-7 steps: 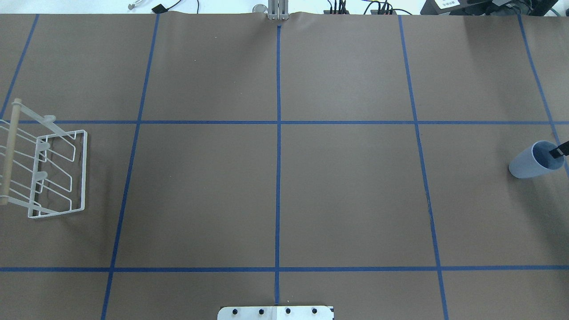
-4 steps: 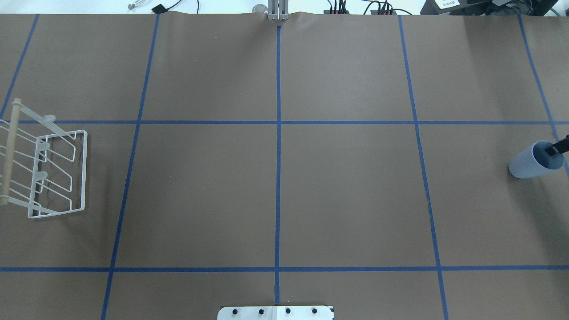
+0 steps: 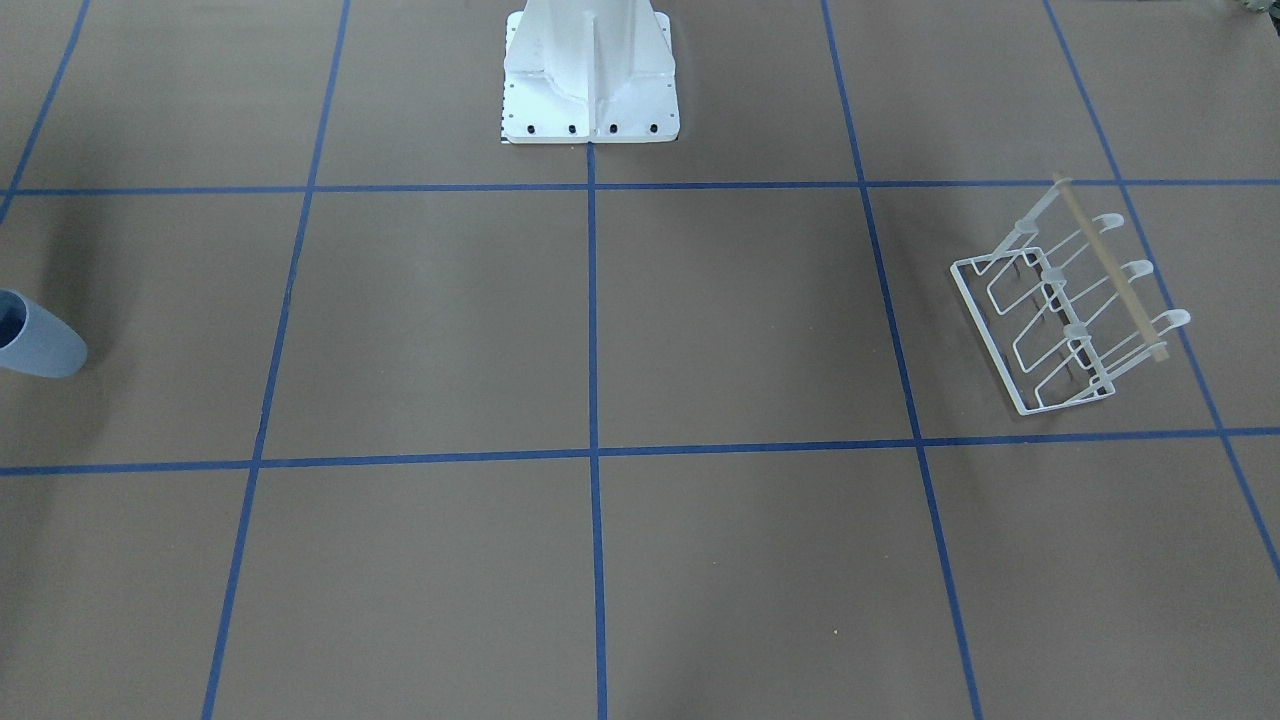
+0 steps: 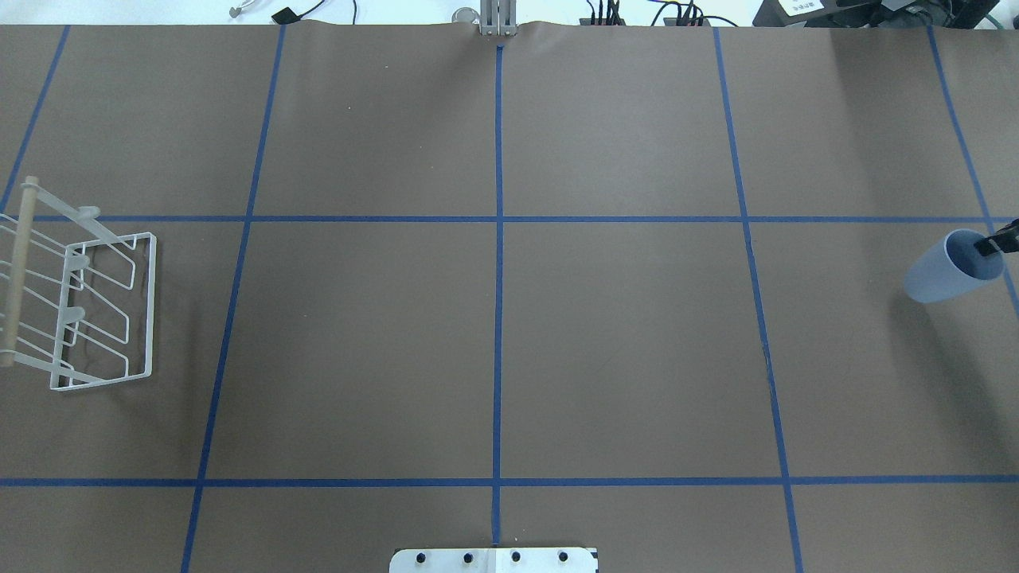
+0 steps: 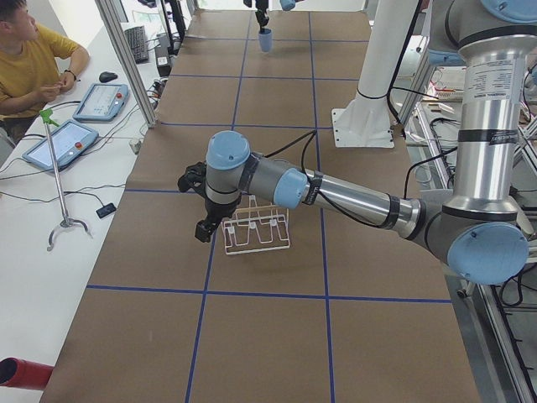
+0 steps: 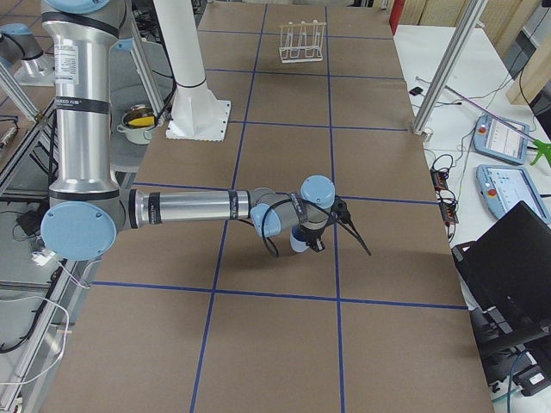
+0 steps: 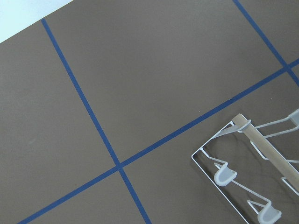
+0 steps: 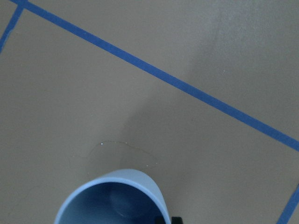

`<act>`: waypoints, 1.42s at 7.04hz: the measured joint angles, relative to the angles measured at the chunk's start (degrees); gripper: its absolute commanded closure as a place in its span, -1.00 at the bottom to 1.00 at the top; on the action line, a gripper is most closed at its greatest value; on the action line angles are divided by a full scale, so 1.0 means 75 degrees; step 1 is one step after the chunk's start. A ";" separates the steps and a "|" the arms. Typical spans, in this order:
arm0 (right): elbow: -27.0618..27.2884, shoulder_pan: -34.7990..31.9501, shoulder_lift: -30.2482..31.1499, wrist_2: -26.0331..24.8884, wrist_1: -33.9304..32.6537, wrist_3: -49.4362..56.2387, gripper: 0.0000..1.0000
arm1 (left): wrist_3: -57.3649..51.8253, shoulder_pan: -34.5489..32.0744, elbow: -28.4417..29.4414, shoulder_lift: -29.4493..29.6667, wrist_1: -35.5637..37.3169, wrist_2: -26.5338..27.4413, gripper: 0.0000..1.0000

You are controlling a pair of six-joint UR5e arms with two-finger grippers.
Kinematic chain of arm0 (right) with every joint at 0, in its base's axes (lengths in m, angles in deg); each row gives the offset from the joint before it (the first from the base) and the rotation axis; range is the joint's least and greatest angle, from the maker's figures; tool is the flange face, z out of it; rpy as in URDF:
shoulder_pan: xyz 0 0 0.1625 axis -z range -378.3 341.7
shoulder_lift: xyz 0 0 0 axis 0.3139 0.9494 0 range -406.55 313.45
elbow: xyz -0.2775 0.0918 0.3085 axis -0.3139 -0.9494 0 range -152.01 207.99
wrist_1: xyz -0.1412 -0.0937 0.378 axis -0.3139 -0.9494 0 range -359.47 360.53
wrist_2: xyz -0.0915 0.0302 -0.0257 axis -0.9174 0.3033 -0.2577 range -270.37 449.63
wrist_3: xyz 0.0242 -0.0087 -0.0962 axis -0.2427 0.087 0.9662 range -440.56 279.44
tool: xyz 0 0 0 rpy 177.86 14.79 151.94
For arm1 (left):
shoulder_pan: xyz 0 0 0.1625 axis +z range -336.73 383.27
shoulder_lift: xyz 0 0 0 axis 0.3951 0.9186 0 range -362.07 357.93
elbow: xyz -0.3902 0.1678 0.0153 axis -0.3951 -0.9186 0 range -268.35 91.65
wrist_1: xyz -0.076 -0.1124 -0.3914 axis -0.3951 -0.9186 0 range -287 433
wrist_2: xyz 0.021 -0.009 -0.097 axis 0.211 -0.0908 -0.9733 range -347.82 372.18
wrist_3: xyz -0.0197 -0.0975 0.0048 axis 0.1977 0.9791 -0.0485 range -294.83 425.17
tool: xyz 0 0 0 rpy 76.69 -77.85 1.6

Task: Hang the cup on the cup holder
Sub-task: 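Grasp the light blue cup rim with the right gripper, then lift the cup and carry it toward the table center while the left arm approaches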

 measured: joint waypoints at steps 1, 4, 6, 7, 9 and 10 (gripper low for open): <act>0.0149 -0.0134 -0.0053 0.0036 -0.0011 -0.0084 1.00 | 0.0004 -0.0002 -0.0044 0.0005 -0.0004 -0.0005 -0.98; 0.0380 -0.0290 -0.0752 0.0575 0.0028 -0.1676 1.00 | 0.0086 0.0049 -0.0159 0.0065 -0.0700 -0.0012 -0.98; 0.0683 -0.0296 -0.1237 0.1125 0.0037 -0.2497 1.00 | 0.1058 0.0477 -0.0155 0.0301 -0.1615 -0.0019 -0.98; 0.0878 -0.0298 -0.1347 0.1291 0.0036 -0.2651 1.00 | 0.2176 0.0866 -0.0152 0.0481 -0.2285 -0.0020 -0.98; 0.1238 -0.0298 -0.1538 0.1526 0.0041 -0.3087 1.00 | 0.4943 0.1777 -0.0141 0.0849 -0.3907 -0.0016 -0.97; 0.1429 -0.0298 -0.1715 0.1644 0.0079 -0.3663 1.00 | 0.6320 0.2189 -0.0154 0.1045 -0.4655 -0.0018 -0.97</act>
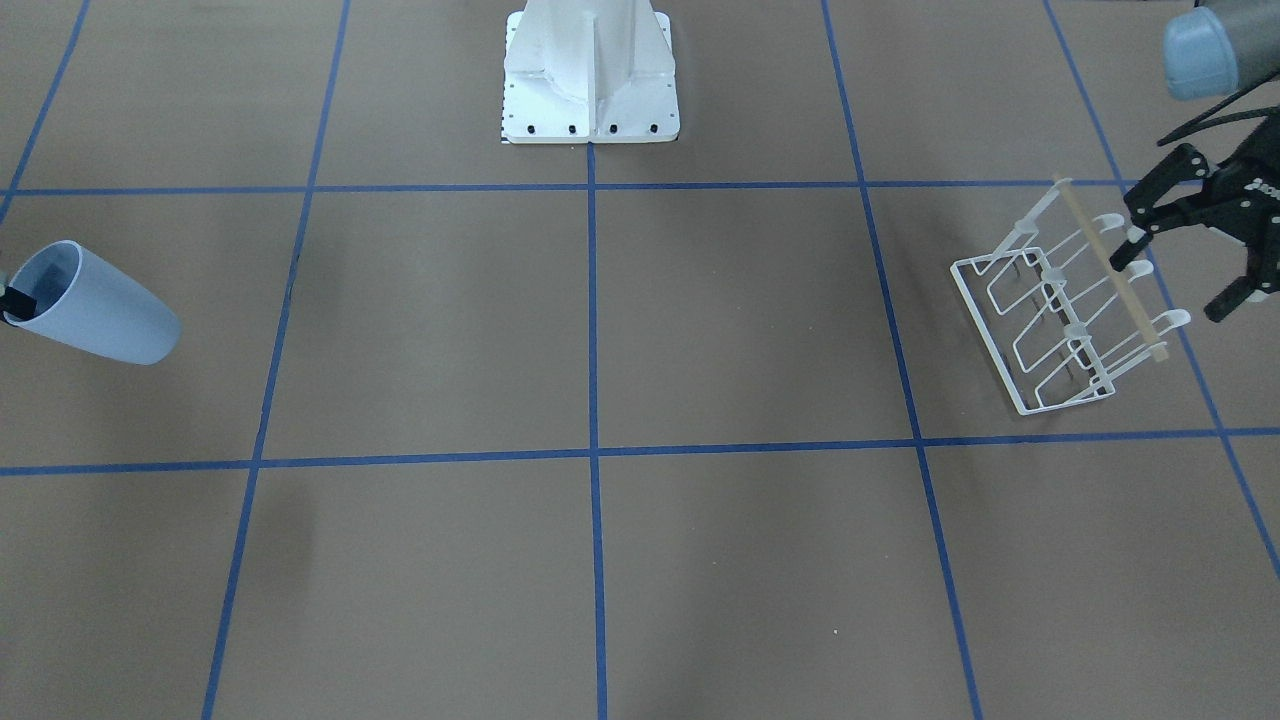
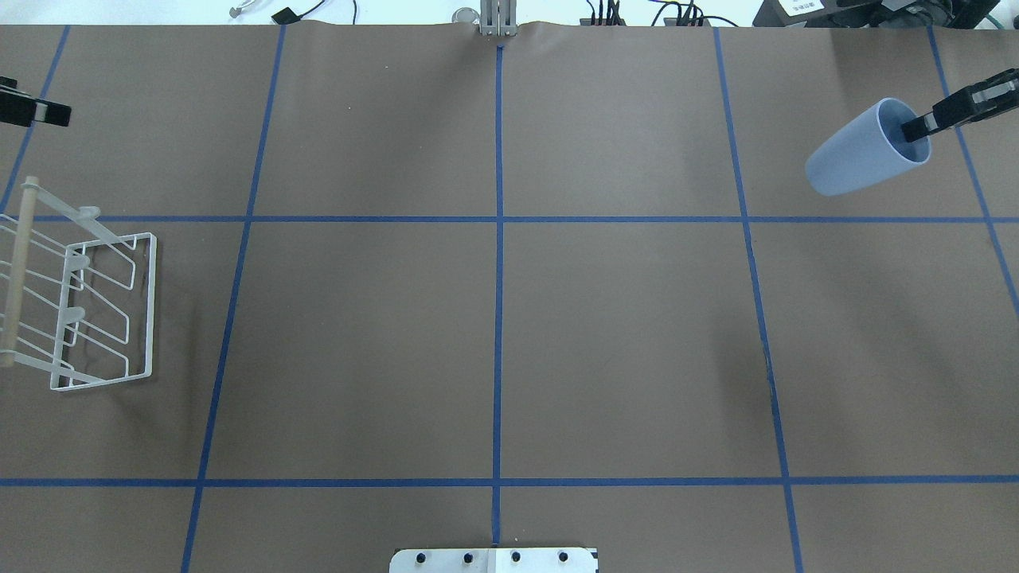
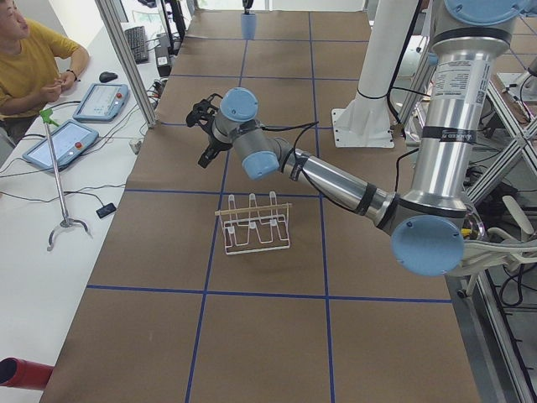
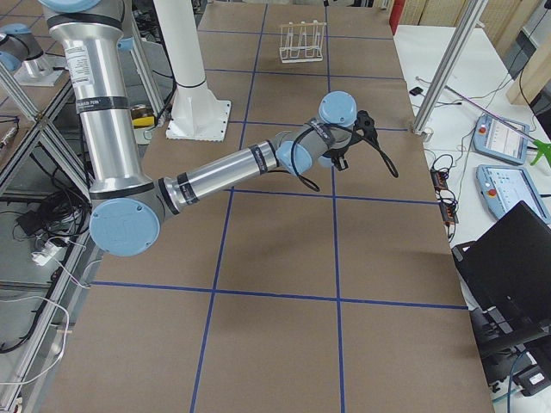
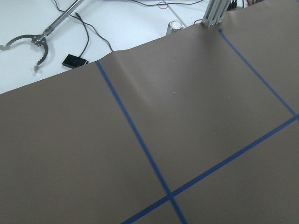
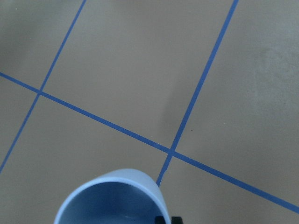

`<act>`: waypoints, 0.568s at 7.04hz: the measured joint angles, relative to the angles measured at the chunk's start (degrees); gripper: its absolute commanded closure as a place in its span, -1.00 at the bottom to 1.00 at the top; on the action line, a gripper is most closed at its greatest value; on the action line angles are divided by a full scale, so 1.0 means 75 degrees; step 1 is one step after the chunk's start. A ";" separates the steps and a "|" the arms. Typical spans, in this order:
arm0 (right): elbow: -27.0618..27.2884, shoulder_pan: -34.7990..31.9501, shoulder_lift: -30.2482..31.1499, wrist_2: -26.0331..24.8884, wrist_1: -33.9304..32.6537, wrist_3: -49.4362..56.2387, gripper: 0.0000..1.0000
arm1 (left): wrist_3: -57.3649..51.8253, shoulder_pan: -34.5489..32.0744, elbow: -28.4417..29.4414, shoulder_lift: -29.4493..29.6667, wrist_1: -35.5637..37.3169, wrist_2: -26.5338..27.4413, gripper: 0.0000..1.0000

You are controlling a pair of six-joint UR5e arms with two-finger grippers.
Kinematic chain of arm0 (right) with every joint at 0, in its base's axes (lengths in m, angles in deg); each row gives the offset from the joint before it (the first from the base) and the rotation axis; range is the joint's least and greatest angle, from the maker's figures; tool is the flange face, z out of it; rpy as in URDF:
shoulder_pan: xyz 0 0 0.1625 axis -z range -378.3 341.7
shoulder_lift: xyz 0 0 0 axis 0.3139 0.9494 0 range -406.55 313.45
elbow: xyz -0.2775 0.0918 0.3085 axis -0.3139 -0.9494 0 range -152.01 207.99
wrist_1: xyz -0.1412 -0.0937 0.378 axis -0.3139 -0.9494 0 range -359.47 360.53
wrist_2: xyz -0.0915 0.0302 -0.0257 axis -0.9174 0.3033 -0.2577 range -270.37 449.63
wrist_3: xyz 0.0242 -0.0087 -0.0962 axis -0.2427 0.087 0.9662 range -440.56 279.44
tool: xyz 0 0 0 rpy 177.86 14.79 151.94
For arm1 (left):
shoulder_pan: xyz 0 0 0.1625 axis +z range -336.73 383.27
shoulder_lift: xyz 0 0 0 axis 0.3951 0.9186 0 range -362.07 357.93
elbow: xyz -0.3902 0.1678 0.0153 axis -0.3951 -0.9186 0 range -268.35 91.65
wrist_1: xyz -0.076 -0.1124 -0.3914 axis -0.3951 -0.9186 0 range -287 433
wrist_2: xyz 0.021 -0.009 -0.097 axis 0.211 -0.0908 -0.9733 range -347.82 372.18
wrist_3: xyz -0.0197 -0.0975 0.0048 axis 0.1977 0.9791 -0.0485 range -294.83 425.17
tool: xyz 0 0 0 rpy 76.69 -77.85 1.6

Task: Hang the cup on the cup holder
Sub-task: 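Lift the cup and carry it toward the table center while the left arm approaches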

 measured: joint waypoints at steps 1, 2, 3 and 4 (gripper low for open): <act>0.0146 0.0000 -0.0128 0.0115 0.0268 -0.0641 1.00 | 0.1217 0.0370 -0.0001 0.0160 -0.0707 0.0000 -0.97; 0.0204 0.0002 -0.0185 0.0265 0.1013 -0.1541 1.00 | 0.2509 0.0733 0.0015 0.0340 -0.1476 0.0008 -0.97; 0.0217 0.0007 -0.0212 0.0342 0.1981 -0.2578 1.00 | 0.3705 0.1011 0.0031 0.0535 -0.2120 0.0018 -0.97; 0.0213 0.0018 -0.0221 0.0371 0.2971 -0.3552 1.00 | 0.4807 0.1275 0.0041 0.0744 -0.2625 0.0033 -0.98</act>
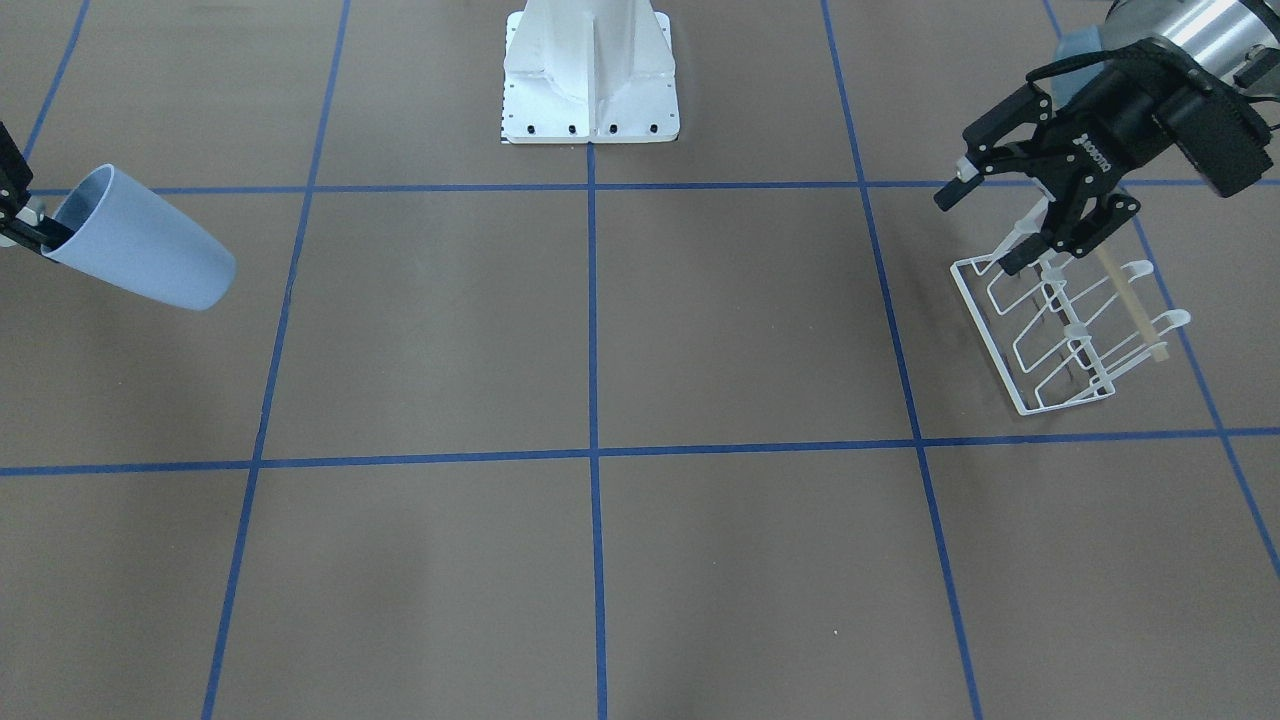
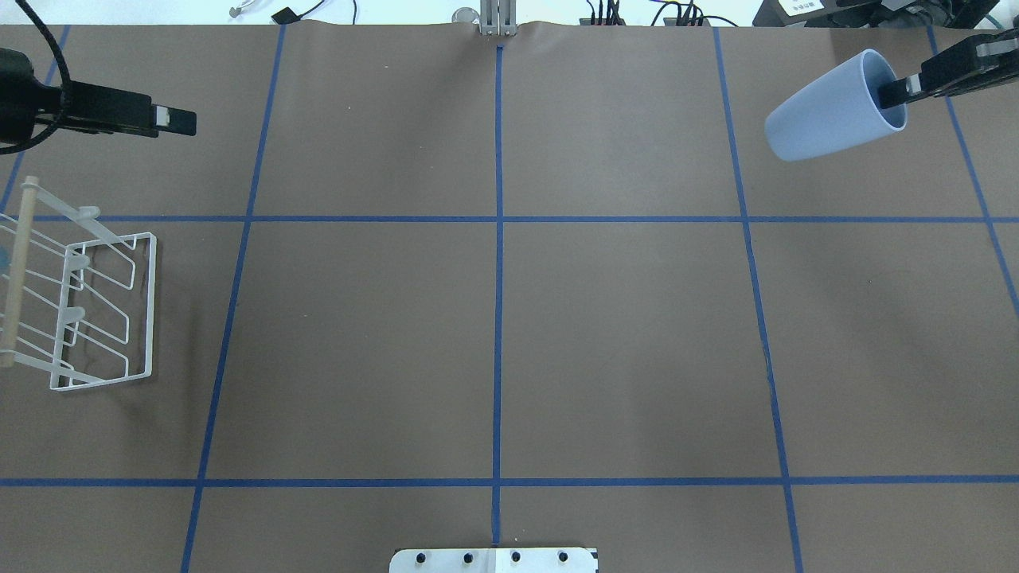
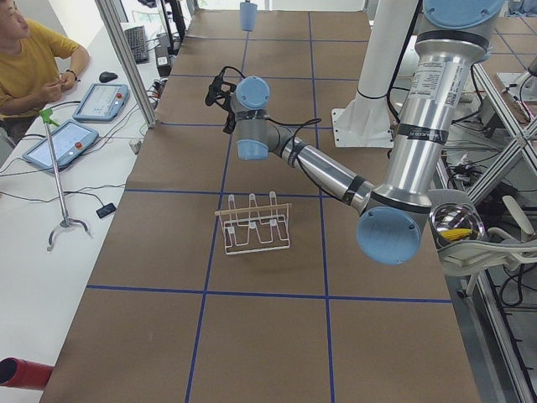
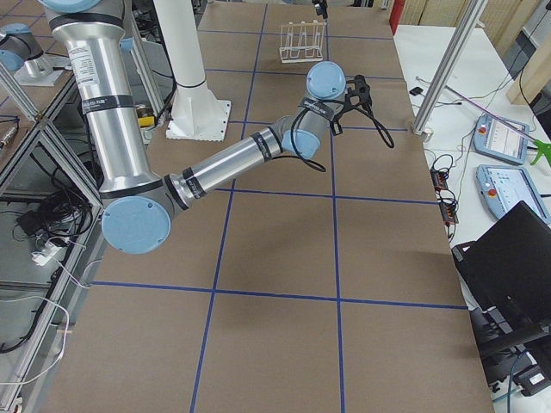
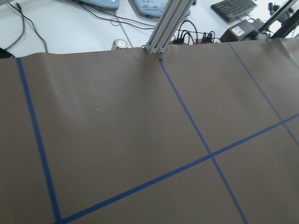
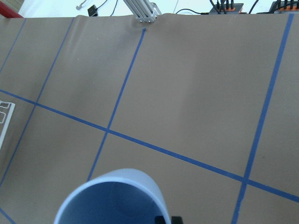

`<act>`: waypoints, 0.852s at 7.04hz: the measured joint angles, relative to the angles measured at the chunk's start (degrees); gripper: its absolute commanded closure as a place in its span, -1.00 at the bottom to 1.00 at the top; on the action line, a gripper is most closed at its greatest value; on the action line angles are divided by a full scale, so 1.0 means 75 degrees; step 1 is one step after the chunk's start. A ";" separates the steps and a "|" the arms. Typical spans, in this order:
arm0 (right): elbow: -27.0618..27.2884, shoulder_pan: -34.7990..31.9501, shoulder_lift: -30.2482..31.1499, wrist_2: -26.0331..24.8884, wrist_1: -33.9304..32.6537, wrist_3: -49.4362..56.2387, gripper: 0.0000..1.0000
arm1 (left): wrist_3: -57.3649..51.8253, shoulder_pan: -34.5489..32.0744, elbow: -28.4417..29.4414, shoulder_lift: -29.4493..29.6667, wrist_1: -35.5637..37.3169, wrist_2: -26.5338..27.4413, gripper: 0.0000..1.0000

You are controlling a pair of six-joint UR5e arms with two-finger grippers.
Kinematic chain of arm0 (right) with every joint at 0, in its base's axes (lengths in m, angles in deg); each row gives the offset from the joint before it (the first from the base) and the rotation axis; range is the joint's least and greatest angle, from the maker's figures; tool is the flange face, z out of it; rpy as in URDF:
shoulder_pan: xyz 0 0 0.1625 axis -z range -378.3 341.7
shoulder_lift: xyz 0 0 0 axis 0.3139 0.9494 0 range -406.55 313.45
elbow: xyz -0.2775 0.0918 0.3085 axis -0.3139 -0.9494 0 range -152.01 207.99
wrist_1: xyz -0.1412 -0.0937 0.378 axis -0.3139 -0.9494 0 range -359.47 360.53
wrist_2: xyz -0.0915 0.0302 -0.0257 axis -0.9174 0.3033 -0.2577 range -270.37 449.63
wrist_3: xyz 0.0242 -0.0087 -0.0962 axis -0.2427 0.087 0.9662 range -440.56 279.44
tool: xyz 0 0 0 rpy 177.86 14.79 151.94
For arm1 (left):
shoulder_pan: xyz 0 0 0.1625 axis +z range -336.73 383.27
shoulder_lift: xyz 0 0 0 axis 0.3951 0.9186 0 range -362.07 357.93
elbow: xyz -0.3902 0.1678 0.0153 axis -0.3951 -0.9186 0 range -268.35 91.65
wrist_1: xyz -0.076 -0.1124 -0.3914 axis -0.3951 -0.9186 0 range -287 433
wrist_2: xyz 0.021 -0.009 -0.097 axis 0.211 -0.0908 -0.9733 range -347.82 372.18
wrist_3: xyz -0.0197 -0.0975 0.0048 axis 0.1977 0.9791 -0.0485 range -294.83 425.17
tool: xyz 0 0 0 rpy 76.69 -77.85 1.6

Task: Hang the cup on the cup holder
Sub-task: 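Lift the cup and carry it toward the table center while the left arm approaches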

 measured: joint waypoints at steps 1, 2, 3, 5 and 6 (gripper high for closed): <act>-0.0014 0.0018 -0.0003 0.0009 0.0925 -0.0858 1.00 | 0.0965 0.0288 -0.0005 0.0208 -0.0363 0.0020 -0.97; -0.0018 0.0058 -0.0005 0.0010 0.1740 -0.1609 1.00 | 0.1824 0.0584 -0.0021 0.0401 -0.0646 0.0039 -0.97; -0.0019 0.0127 -0.0005 -0.0004 0.2477 -0.2273 1.00 | 0.2560 0.0831 -0.0017 0.0537 -0.0954 0.0050 -0.97; -0.0025 0.0397 -0.0005 -0.0168 0.4068 -0.3647 1.00 | 0.3821 0.1311 0.0030 0.0648 -0.1911 0.0193 -0.97; -0.0029 0.0694 -0.0003 -0.0526 0.4972 -0.4427 1.00 | 0.4291 0.1607 0.0013 0.0697 -0.2315 0.0497 -0.97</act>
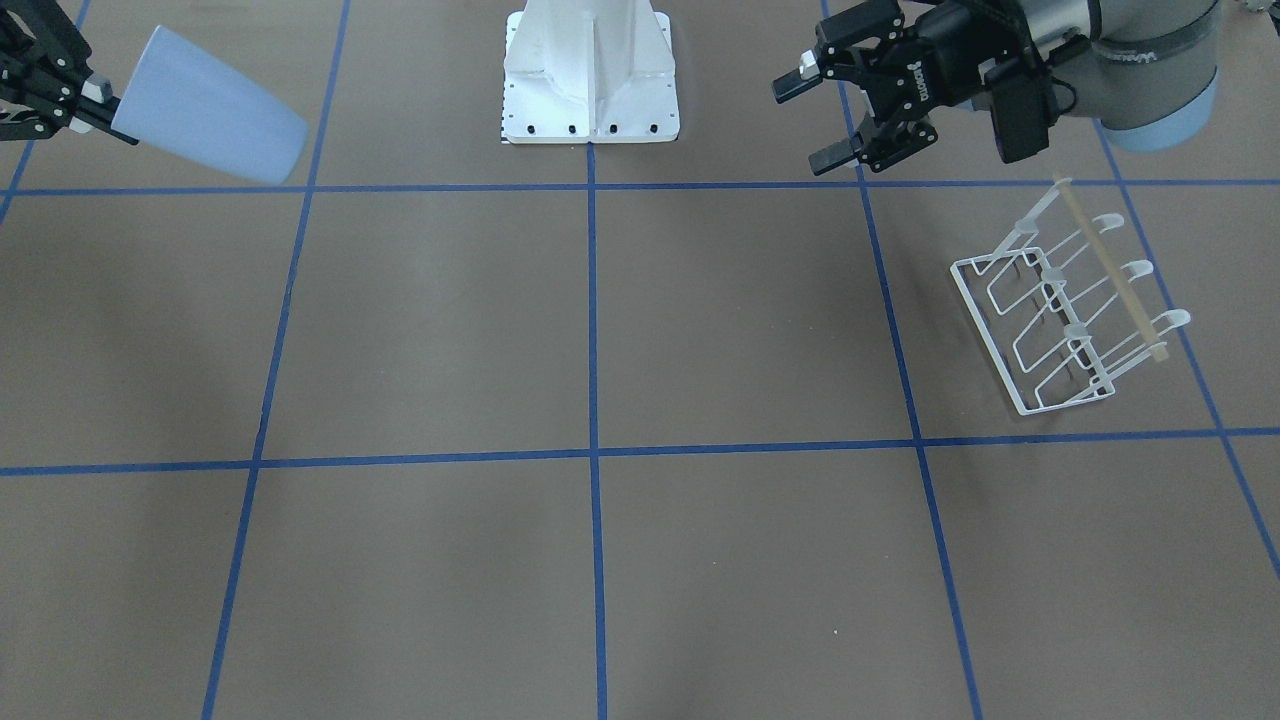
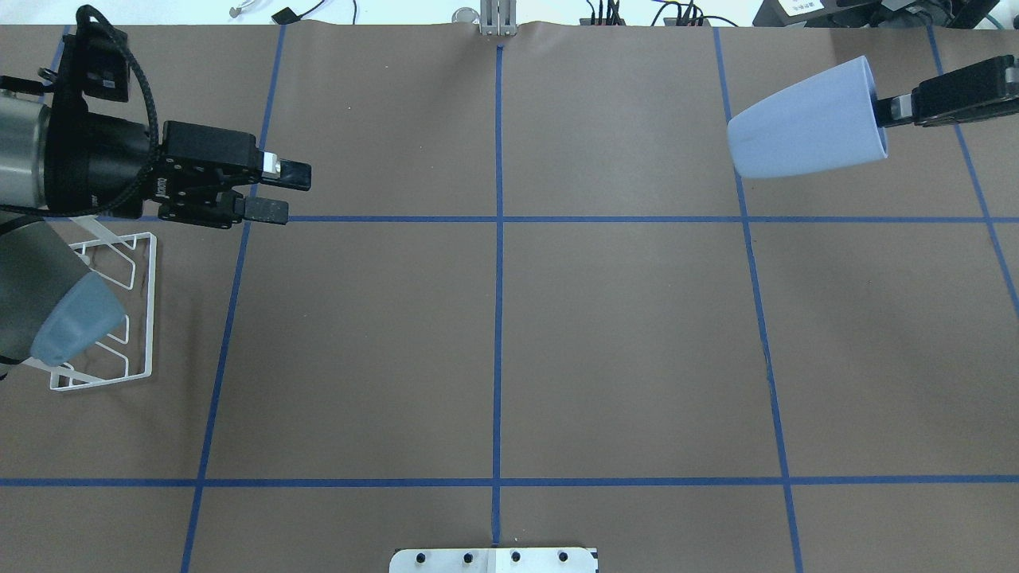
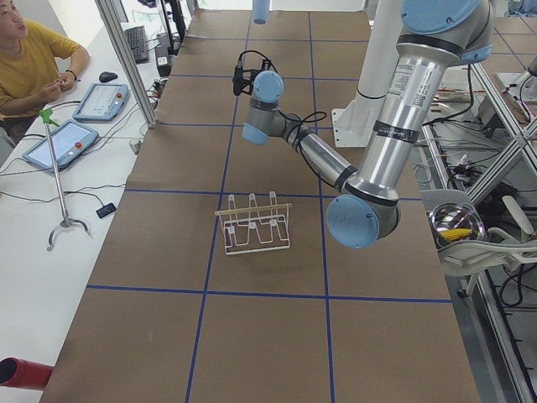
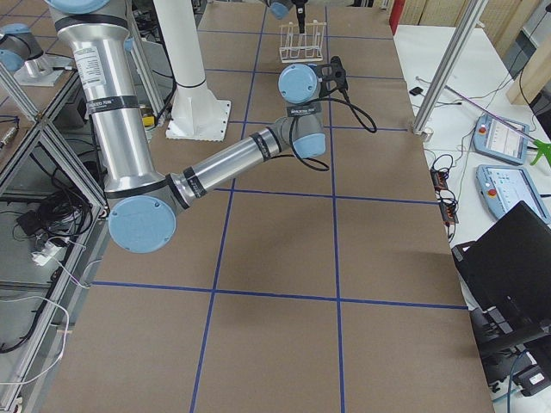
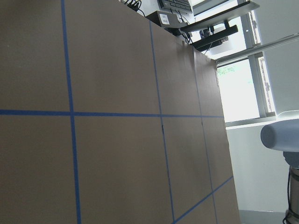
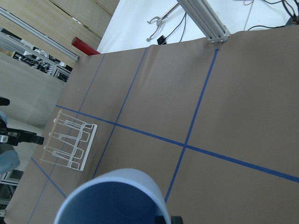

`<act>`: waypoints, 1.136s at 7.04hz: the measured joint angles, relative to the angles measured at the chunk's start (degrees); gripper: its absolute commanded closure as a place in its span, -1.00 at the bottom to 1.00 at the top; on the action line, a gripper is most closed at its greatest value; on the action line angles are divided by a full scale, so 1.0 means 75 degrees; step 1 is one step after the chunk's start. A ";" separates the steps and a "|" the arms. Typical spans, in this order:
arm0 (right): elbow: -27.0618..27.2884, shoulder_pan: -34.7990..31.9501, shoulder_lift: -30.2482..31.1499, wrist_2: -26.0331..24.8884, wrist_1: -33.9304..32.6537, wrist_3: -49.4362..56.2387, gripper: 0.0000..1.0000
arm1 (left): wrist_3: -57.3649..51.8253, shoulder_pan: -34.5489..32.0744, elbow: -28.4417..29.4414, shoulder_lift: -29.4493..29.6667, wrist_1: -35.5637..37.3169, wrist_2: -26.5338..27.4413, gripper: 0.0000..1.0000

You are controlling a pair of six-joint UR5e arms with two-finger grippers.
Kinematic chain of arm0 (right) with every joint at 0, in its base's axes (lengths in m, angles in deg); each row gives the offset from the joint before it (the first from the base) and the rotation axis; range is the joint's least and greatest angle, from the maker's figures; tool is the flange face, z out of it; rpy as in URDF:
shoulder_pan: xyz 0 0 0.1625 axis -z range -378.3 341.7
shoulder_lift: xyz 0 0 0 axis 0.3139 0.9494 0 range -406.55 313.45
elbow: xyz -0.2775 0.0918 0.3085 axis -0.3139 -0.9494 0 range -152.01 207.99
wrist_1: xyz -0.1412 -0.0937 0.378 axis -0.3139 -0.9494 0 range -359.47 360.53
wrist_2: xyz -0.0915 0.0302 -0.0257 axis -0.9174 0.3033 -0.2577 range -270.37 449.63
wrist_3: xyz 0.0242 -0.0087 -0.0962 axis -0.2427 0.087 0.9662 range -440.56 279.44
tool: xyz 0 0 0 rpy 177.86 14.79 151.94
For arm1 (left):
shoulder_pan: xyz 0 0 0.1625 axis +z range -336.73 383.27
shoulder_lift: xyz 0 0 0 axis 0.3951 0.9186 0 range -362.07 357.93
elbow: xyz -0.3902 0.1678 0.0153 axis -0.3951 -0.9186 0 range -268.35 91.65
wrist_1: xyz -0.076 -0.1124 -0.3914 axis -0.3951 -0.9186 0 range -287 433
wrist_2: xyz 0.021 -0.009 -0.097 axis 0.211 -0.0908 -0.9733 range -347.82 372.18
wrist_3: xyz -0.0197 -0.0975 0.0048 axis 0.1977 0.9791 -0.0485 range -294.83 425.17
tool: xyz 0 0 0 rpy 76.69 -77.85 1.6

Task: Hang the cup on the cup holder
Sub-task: 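Lift the cup and carry it toward the table center while the left arm approaches, then close the left gripper on the cup's base held out by the right gripper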

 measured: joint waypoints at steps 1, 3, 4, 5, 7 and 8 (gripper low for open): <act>-0.0008 0.0447 0.0012 -0.0580 0.0911 -0.0765 1.00 | 0.0358 0.0312 -0.0037 0.0047 -0.0341 0.0310 -0.97; -0.0021 0.1641 0.0065 -0.2023 0.2375 -0.1598 1.00 | 0.1117 0.0948 0.0006 0.0157 -0.1337 0.0576 -0.97; -0.0041 0.2344 0.0078 -0.2842 0.2925 -0.1694 1.00 | 0.1418 0.1321 0.0011 0.0230 -0.1826 0.0853 -0.96; -0.0077 0.3007 0.0082 -0.3603 0.3352 -0.1681 1.00 | 0.1578 0.1805 0.0025 0.0286 -0.2299 0.1399 -0.96; -0.0217 0.4154 0.0092 -0.4714 0.3902 -0.1277 1.00 | 0.1704 0.2847 0.0074 0.0445 -0.3022 0.2699 -0.95; -0.0326 0.4694 0.0082 -0.5190 0.4053 -0.0899 1.00 | 0.1725 0.3073 0.0081 0.0508 -0.3113 0.3016 -0.96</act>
